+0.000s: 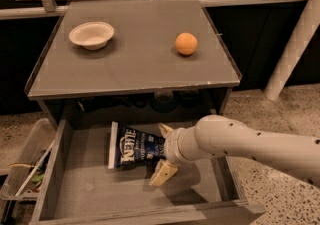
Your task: Pick blue chip bag from top drawer and place on counter
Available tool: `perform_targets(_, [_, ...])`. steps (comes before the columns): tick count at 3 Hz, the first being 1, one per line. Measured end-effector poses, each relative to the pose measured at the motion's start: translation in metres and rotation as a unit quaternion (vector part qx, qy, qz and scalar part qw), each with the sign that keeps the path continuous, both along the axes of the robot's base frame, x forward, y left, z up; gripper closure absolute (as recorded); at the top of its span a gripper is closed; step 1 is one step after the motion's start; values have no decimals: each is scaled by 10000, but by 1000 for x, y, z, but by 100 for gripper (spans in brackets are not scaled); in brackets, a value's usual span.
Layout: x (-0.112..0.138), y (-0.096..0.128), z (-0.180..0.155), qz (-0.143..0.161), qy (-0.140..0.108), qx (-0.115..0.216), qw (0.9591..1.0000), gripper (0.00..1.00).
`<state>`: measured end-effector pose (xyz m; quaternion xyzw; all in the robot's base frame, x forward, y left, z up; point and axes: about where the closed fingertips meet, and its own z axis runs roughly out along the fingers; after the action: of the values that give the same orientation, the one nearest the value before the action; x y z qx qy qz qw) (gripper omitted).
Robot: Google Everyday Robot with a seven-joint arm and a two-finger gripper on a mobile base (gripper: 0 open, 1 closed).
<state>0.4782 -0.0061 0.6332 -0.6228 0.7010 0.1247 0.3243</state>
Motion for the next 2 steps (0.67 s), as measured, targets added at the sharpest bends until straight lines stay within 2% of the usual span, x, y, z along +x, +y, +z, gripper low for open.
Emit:
perform_targets(1, [16,8,-25,-5,136,59,9999,0])
perform_targets(2, [16,9,-27,4,163,67,9998,18])
